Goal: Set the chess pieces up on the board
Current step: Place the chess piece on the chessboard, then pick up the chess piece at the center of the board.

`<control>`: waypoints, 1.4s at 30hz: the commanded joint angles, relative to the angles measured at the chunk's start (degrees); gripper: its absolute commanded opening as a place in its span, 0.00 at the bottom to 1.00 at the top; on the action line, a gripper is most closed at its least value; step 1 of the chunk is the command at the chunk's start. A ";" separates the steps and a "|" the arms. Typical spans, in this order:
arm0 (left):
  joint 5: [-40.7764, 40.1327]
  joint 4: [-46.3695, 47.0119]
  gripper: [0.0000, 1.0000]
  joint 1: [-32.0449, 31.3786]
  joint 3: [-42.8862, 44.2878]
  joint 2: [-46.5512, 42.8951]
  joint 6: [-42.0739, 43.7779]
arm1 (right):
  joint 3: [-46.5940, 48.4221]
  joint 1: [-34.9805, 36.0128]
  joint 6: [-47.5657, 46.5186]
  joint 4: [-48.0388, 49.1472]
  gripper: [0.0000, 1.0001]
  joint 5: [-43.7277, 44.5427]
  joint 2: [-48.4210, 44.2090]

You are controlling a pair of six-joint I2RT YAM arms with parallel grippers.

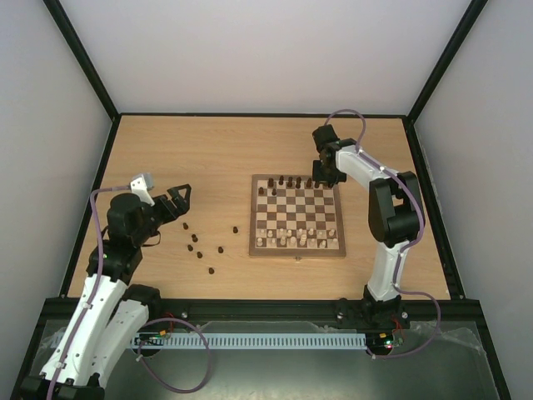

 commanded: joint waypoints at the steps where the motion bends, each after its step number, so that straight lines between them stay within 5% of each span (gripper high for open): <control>1: 0.27 1.46 1.00 -0.15 -0.84 -0.15 0.39 | -0.70 -0.05 -0.33 -1.88 0.11 0.68 -1.73; 22: 0.52 2.40 0.99 -0.16 -0.93 0.78 0.22 | -2.56 -0.18 0.97 -0.88 0.36 3.19 -7.47; 32: -0.18 2.49 0.99 -0.17 -2.29 -0.10 -0.73 | -3.93 -0.33 2.75 0.92 0.69 1.66 -18.27; 37: -0.23 2.08 0.99 -0.17 -2.49 -0.93 -0.95 | -5.79 -0.38 2.81 1.12 1.00 -1.53 -23.70; 42: -0.09 2.23 1.00 -0.17 -3.29 -1.31 -1.34 | -7.28 -0.37 2.57 1.14 0.99 -3.17 -26.81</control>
